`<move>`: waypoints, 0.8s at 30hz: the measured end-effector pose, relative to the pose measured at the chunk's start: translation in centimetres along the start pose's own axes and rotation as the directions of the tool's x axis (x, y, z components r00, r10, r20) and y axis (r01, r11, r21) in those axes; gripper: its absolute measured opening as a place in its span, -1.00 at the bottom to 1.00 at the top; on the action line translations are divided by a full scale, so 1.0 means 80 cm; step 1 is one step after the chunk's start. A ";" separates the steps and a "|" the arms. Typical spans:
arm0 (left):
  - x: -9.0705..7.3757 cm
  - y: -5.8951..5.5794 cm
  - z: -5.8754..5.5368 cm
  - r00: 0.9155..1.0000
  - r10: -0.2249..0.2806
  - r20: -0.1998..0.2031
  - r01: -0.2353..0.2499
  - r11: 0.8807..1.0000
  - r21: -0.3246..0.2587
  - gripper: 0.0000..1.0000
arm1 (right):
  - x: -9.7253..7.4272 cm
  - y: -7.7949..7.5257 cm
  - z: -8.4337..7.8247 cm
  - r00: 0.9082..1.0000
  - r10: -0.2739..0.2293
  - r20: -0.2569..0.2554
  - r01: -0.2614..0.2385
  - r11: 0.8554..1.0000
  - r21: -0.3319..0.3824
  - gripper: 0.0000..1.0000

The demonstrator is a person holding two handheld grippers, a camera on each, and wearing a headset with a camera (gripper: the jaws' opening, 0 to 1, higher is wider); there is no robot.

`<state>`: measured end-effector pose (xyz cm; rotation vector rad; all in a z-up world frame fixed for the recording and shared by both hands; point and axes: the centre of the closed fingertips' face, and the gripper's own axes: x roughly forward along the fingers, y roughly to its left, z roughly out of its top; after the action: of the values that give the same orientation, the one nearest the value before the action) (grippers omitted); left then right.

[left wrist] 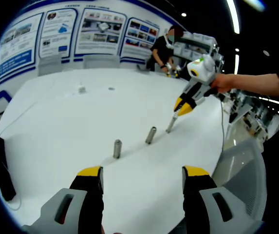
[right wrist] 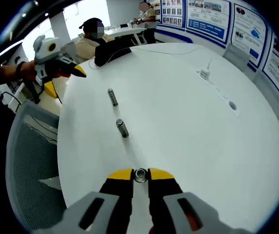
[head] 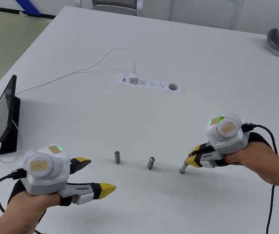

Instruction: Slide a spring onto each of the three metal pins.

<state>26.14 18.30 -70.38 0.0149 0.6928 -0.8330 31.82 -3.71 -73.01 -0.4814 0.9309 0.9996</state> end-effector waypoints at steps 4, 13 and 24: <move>0.001 -0.001 0.000 1.000 -0.003 -0.001 0.003 1.000 -0.003 0.32 | 0.005 -0.001 -0.002 1.000 0.002 -0.004 -0.002 1.000 -0.006 -0.74; 0.004 -0.007 -0.001 1.000 -0.011 -0.006 0.011 1.000 -0.004 0.31 | 0.014 0.000 -0.008 1.000 0.008 -0.017 -0.008 1.000 -0.008 -0.74; 0.001 -0.010 -0.005 1.000 -0.014 -0.016 0.014 1.000 -0.001 0.30 | 0.026 0.002 -0.014 1.000 0.010 -0.026 -0.010 1.000 -0.010 -0.74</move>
<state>25.39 17.77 -70.58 0.0161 0.7090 -0.8468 31.69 -3.41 -75.36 -0.4998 0.9525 1.0095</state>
